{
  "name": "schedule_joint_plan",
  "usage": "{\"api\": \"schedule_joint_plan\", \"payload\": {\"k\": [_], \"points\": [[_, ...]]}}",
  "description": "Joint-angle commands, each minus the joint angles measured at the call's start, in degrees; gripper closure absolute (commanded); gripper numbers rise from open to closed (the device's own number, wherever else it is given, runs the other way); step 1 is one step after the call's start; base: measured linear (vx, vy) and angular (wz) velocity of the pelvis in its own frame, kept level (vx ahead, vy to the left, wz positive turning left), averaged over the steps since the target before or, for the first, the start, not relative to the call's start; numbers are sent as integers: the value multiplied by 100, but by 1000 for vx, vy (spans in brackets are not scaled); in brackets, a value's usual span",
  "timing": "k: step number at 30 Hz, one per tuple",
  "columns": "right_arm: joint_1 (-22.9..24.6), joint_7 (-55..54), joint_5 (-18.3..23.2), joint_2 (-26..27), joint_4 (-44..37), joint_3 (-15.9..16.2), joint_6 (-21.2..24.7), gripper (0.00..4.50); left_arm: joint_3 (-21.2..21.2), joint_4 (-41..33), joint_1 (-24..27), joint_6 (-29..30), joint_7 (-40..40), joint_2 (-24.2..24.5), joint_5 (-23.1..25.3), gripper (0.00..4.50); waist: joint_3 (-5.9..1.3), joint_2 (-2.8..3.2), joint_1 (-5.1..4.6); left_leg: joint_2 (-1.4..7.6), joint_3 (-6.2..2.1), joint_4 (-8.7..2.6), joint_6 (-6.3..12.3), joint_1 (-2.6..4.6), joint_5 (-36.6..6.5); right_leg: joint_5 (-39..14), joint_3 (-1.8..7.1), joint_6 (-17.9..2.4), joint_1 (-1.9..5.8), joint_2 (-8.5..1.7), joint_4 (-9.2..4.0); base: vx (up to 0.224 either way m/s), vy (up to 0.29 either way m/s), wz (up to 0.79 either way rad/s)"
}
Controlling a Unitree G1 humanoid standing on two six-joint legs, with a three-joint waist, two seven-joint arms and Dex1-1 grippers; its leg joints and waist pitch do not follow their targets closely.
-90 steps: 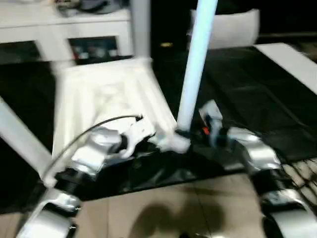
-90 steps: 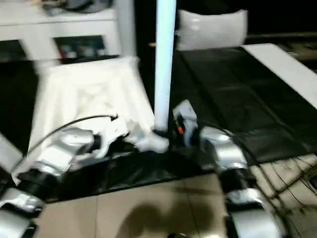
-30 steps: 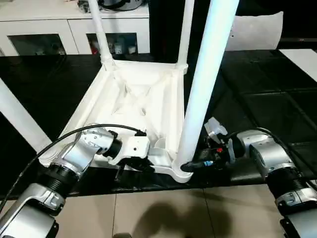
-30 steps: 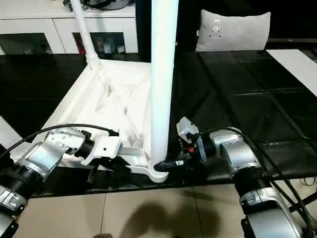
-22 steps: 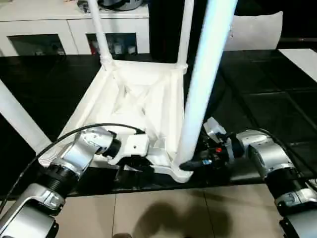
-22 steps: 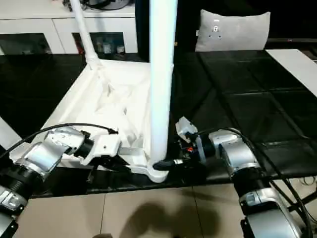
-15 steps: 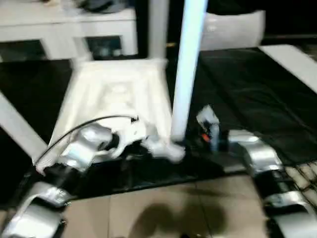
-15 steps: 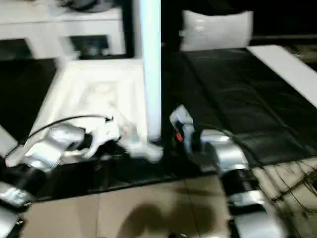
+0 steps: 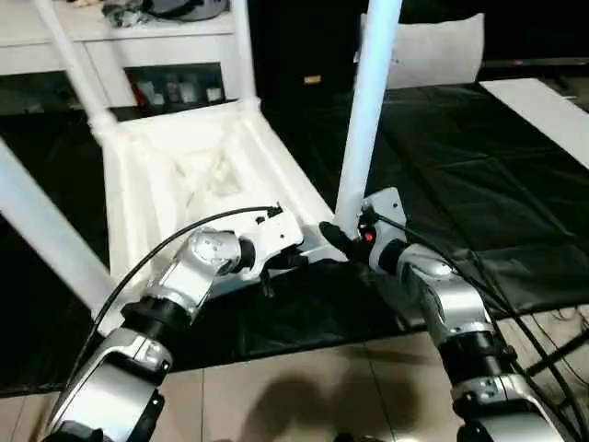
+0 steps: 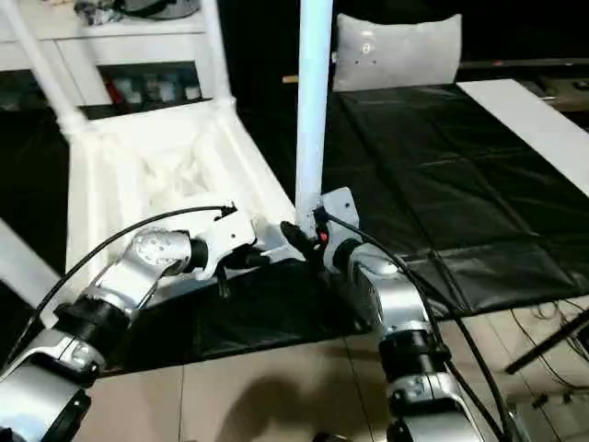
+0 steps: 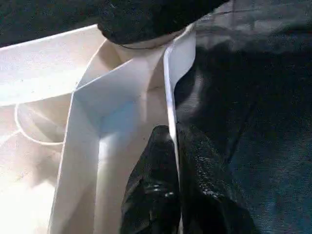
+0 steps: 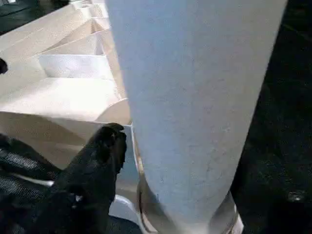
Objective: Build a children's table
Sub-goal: Rotate leg to tighten
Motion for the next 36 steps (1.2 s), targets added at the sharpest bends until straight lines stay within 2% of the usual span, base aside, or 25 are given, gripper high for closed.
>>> {"api": "schedule_joint_plan", "payload": {"k": [1, 3, 4, 5, 7, 10, 13, 14, 15, 16, 17, 20, 21, 22, 23, 24, 25, 26, 27, 28, 30, 33, 34, 35, 36], "points": [[146, 111, 75, -31, -192, 78, 2, 84, 61, -71, -297, -341, 267, -27, 30, 450, -466, 2, 30, 43, 48, -329, 550, -96, -81, -1424, 401, -310, 454, -365, -226, 0, 0, 0], [217, 92, 91, -62, -290, 41, -7, 67, 82, 19, -321, -410, 352, -31, 48, 450, -454, 7, 46, 48, 57, -322, 598, -89, -17, -1338, 412, -367, 432, -355, -223, 0, 0, 0], [426, 58, 136, -168, -555, -65, 27, 57, 165, 136, -337, -503, 567, -33, 57, 450, -450, -1, 71, 53, 66, -326, 613, -93, 5, -1314, 420, -411, 436, -360, -210, 0, 0, 0], [469, 68, 154, -190, -610, -83, 38, 51, 183, 155, -337, -520, 593, -34, 49, 450, -434, -2, 91, 43, 78, -327, 616, -88, -73, -1418, 422, -370, 434, -357, -236, 0, 0, 0], [738, 255, 312, -350, -987, -187, 57, 37, 356, 140, -290, -556, 633, -45, -114, 395, -420, -2, 119, 35, 91, -336, 605, -87, -193, -1579, 421, -318, 430, -362, -264, 0, 0, 0], [821, 337, 372, -400, -1119, -213, 78, 13, 422, 101, -262, -543, 593, -55, -199, 390, -421, -19, 121, 30, 88, -336, 619, -114, -187, -1616, 410, -258, 438, -356, -267, 0, 0, 0], [1044, 505, 509, -560, -1532, -251, 80, 0, 709, -253, -41, -414, 538, -106, -553, 351, -371, -13, 115, 7, 113, -344, 564, -84, -460, -2051, 388, -173, 410, -345, -355, 0, 0, 0], [1199, 652, 637, -686, -1867, -244, 183, 0, 903, -634, 215, -296, 574, -126, -809, 349, -353, -23, 110, 11, 114, -351, 557, -90, -549, -2167, 382, -117, 425, -346, -371, 0, 0, 0], [1199, 652, 637, -686, -1867, -244, 183, 0, 903, -634, 215, -296, 574, -126, -809, 350, -353, -23, 110, 11, 114, -351, 557, -90, -549, -2167, 382, -117, 425, -346, -371, 0, 0, 0], [1280, 770, 758, -762, -2080, -237, 335, 0, 986, -904, 402, -211, 619, -128, -945, 329, -336, -24, 93, 6, 114, -362, 564, -83, -645, -2317, 362, -39, 398, -316, -403, 0, 0, 0], [1328, 879, 863, -807, -2217, -229, 439, 0, 1027, -1121, 545, -140, 633, -127, -1029, 329, -342, -29, 90, 11, 107, -363, 551, -79, -658, -2308, 361, -29, 421, -317, -397, 0, 0, 0], [1406, 1125, 1071, -901, -2465, -184, 579, 0, 1121, -1617, 864, 27, 716, -151, -1169, 308, -330, -9, 66, 3, 117, -364, 557, -52, -803, -2504, 343, 82, 384, -297, -455, 0, 0, 0], [1455, 1325, 1193, -975, -2634, -126, 654, 0, 1220, -2111, 1182, 208, 798, -183, -1305, 305, -320, -10, 64, 11, 107, -369, 546, -62, -858, -2566, 333, 116, 393, -311, -467, 0, 0, 0], [1455, 1325, 1193, -975, -2634, -126, 654, 0, 1220, -2111, 1182, 208, 798, -183, -1305, 284, -307, 4, 63, 23, 101, -376, 534, -63, -884, -2567, 331, 114, 390, -311, -483, 0, 0, 0], [1455, 1325, 1193, -975, -2634, -126, 654, 0, 1220, -2111, 1182, 208, 798, -183, -1305, 273, -296, -1, 58, -10, 113, -368, 531, -50, -929, -2690, 314, 182, 367, -284, -518, 0, 0, 0], [1496, 1430, 1237, -1018, -2729, -85, 690, 0, 1271, -2406, 1380, 303, 830, -190, -1392, 273, -303, 34, 67, -16, 107, -364, 524, -44, -940, -2721, 306, 202, 368, -283, -519, 0, 0, 0], [1581, 1532, 1338, -1094, -2893, -36, 795, 0, 1342, -2846, 1671, 505, 920, -210, -1525, 266, -290, 33, 68, 4, 97, -376, 500, -60, -969, -2701, 301, 214, 386, -291, -516, 0, 0, 0], [1581, 1532, 1338, -1094, -2893, -36, 795, 0, 1342, -2846, 1671, 505, 920, -210, -1525, 262, -289, 18, 66, 20, 90, -380, 489, -70, -970, -2668, 302, 224, 406, -300, -513, 0, 0, 0], [1671, 1637, 1453, -1162, -3055, 7, 887, 0, 1371, -3282, 1983, 687, 975, -197, -1629, 262, -295, 30, 67, 20, 97, -374, 484, -44, -983, -2693, 307, 216, 380, -297, -514, 0, 0, 0], [1737, 1695, 1542, -1211, -3181, 33, 965, 0, 1379, -3594, 2197, 829, 1015, -176, -1701, 241, -289, 23, 64, 27, 89, -383, 493, -71, -965, -2660, 310, 209, 401, -300, -502, 0, 0, 0], [1845, 1814, 1694, -1239, -3368, 79, 1070, 0, 1399, -4138, 2730, 1066, 1136, -97, -1709, 225, -278, 12, 48, 14, 89, -387, 531, -85, -984, -2708, 298, 277, 390, -266, -535, 0, 0, 0], [1801, 1757, 1720, -1102, -3386, 140, 1042, 0, 1482, -4569, 3284, 1255, 1233, -13, -1719, 209, -246, 17, -20, -4, 85, -389, 517, -88, -1103, -2864, 281, 324, 365, -257, -562, 0, 0, 0], [1709, 1661, 1680, -978, -3293, 156, 956, 0, 1520, -4633, 3427, 1264, 1233, 29, -1717, 209, -228, 9, -66, -43, 93, -374, 512, -71, -1219, -3074, 246, 422, 346, -228, -619, 0, 0, 0], [1674, 1626, 1673, -929, -3260, 163, 927, 0, 1532, -4668, 3484, 1277, 1236, 51, -1717, 186, -226, 2, -91, -57, 86, -363, 491, -54, -1314, -3238, 215, 506, 339, -231, -653, 0, 0, 0], [1641, 1592, 1665, -881, -3229, 169, 898, 0, 1543, -4703, 3539, 1289, 1239, 73, -1716, 180, -219, 10, -100, -57, 75, -368, 479, -65, -1357, -3284, 198, 535, 348, -239, -659, 0, 0, 0]]}}
